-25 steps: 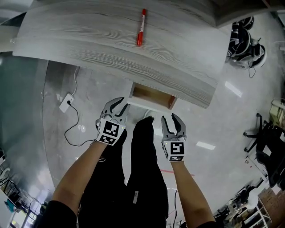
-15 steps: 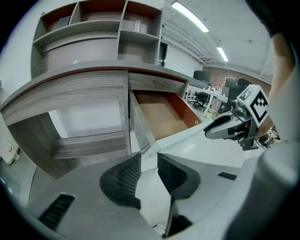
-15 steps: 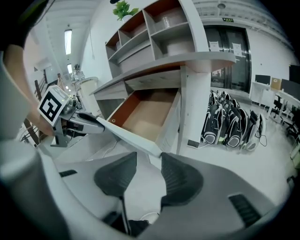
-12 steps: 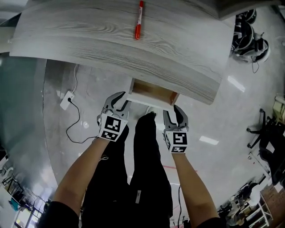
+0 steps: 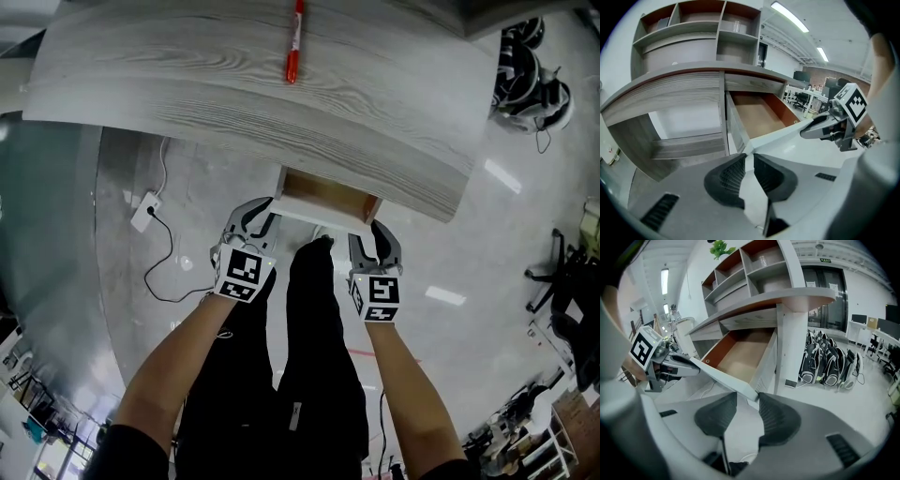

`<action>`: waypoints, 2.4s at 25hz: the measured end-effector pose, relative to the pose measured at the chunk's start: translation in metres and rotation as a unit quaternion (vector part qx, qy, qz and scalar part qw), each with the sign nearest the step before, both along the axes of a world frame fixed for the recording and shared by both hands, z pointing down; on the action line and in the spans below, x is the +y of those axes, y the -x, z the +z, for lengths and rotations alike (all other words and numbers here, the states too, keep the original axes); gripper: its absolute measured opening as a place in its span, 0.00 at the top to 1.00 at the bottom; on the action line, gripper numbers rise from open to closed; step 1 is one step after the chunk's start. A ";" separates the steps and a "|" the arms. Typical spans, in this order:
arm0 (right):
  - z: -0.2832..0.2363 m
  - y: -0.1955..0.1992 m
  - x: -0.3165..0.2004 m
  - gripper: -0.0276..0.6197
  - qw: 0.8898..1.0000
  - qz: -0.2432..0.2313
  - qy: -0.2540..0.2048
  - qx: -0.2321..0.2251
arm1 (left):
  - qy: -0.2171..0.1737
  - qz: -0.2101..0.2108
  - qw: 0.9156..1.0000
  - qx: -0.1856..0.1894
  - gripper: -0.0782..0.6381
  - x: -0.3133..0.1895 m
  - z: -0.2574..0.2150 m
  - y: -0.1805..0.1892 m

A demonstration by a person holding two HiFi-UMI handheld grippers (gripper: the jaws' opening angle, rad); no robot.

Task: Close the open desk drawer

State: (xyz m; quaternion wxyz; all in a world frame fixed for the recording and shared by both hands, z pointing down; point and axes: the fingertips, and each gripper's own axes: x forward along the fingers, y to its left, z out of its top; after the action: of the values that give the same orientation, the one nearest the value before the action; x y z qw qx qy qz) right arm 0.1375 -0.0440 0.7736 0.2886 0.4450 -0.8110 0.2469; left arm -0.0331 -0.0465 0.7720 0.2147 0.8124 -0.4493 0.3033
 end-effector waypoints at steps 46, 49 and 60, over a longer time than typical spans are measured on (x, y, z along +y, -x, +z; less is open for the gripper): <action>-0.039 -0.003 -0.105 0.73 0.995 0.053 -0.083 -0.018 | -0.080 -0.065 0.995 0.011 0.80 -0.116 -0.050 -0.002; -0.039 -0.003 -0.105 0.73 0.995 0.046 -0.090 -0.016 | -0.086 -0.058 0.995 0.008 0.80 -0.116 -0.050 -0.002; -0.045 -0.007 -0.100 0.73 0.994 0.069 -0.080 -0.032 | -0.078 -0.071 0.994 0.040 0.80 -0.112 -0.055 0.000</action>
State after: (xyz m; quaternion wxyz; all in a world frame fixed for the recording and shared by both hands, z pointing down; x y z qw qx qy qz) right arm 0.1441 -0.1436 0.7289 0.2086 0.5138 -0.8040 0.2147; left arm -0.0326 -0.1582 0.7174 0.1889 0.8043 -0.5192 0.2186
